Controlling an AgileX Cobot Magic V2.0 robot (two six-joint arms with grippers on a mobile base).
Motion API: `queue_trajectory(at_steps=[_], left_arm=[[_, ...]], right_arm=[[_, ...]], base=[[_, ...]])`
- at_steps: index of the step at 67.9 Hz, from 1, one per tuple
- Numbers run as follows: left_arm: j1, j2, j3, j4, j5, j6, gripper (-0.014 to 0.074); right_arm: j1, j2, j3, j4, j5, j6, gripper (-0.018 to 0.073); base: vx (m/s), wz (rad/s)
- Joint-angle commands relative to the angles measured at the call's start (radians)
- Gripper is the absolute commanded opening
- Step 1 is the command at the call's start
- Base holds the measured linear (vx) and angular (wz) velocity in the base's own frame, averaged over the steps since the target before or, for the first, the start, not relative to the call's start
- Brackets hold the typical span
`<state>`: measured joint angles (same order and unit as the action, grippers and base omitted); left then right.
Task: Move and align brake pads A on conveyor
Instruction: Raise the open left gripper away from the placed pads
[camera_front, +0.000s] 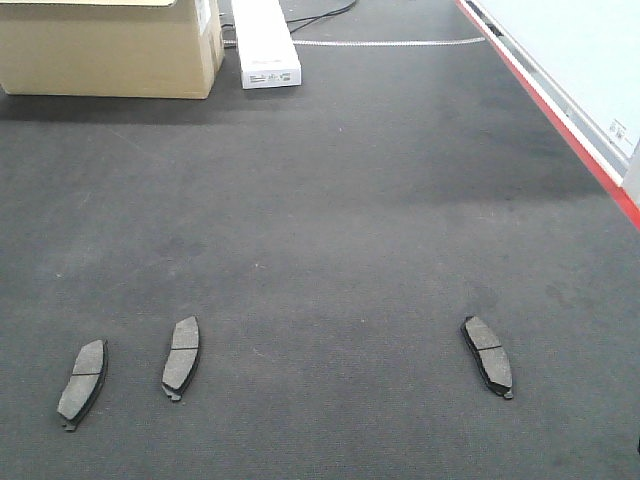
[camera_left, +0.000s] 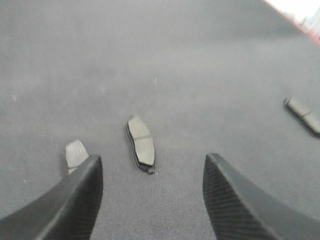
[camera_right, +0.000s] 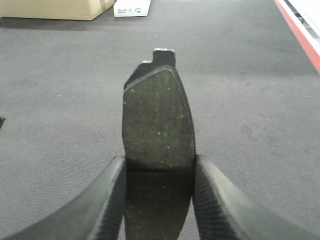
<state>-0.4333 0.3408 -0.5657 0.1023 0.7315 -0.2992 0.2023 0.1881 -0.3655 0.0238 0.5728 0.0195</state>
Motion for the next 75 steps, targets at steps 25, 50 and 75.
queue_trajectory(at_steps=[25, 50, 75], left_arm=[[-0.006, -0.158, 0.043, 0.000, -0.054, 0.073, 0.0422], [-0.006, -0.158, 0.043, 0.001, -0.054, 0.073, 0.0422], [-0.006, -0.158, 0.043, 0.001, -0.054, 0.073, 0.0422]], right_arm=[[-0.002, 0.009, -0.027, -0.004, -0.103, -0.008, -0.0004], [-0.002, 0.009, -0.027, 0.021, -0.113, 0.007, -0.0004], [-0.002, 0.439, -0.204, 0.258, -0.001, -0.124, 0.0006]], base=[[0.00, 0.00], [0.00, 0.00], [0.00, 0.00]])
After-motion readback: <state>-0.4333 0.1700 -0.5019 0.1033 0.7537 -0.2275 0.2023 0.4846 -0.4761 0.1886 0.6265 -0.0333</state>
